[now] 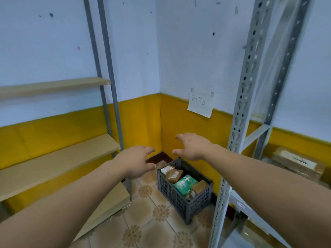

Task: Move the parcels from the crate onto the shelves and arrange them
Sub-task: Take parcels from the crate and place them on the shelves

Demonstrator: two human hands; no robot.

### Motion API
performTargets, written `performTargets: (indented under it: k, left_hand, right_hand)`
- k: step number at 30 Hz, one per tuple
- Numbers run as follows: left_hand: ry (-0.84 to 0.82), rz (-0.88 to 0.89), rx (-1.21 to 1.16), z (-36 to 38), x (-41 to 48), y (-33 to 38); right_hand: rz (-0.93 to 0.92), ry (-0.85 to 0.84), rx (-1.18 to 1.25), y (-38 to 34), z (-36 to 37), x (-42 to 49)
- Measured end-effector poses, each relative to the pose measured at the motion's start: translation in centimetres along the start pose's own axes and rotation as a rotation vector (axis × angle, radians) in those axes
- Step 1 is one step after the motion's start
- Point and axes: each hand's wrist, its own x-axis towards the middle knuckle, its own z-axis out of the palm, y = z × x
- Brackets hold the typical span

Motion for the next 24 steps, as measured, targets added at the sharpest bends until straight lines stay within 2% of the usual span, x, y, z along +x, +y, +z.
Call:
performTargets:
  k: [14,24]
  left_hand:
    - [-0.074,0.003,0.009,0.0,23.9,-8.5]
    - [-0.131,0.224,0.008,1.9,40.8,-16.0]
  right_hand:
    - [0.155,-0.095,0.09,6.6,2.4,23.7]
    - [0.372,-0.091,0.089,9.8,4.2,36.4]
